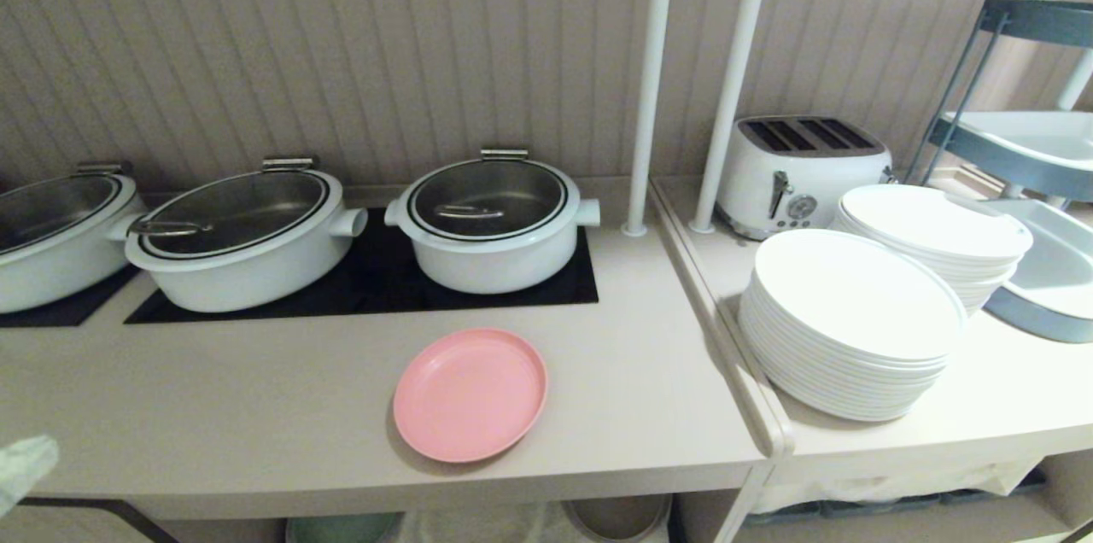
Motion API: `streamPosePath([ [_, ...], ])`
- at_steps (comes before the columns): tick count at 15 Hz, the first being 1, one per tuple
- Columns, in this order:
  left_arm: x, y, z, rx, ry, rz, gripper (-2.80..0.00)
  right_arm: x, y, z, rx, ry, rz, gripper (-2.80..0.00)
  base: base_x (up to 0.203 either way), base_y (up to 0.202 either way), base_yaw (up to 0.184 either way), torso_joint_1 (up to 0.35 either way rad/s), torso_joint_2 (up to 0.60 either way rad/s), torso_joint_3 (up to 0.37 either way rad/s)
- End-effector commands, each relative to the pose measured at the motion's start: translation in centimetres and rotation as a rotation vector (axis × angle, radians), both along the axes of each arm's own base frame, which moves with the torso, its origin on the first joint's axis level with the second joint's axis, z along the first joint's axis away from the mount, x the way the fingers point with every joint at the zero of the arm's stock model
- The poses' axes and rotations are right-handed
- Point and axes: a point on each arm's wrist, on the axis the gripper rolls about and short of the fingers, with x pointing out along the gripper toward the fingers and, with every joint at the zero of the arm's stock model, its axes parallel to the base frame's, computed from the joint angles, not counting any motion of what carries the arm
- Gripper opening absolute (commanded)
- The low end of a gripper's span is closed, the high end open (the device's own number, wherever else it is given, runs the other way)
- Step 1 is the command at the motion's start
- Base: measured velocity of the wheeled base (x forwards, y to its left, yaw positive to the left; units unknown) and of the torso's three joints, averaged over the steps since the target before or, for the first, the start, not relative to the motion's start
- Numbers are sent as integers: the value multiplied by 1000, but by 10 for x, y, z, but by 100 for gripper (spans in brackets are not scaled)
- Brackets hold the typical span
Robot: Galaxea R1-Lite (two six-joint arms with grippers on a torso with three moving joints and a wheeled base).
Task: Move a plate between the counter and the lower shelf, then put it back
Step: Pick up the plate
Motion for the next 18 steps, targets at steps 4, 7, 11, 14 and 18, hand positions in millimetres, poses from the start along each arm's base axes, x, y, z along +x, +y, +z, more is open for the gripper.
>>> streamPosePath([
  [4,65,0,7,-101,273,41,-280,0,0,0,0,1,0,-280,0,0,0,0,0,0],
  [7,88,-2,-1,-143,426,54,-280,0,0,0,0,1,0,-280,0,0,0,0,0,0],
  [11,118,-19,-11,-175,584,-3,-280,0,0,0,1,1,0,-280,0,0,0,0,0,0],
  [14,146,-34,-18,-151,676,-47,-280,0,0,0,0,1,0,-280,0,0,0,0,0,0],
  [18,177,-44,-33,-117,824,-45,-280,0,0,0,0,2,0,-280,0,0,0,0,0,0],
])
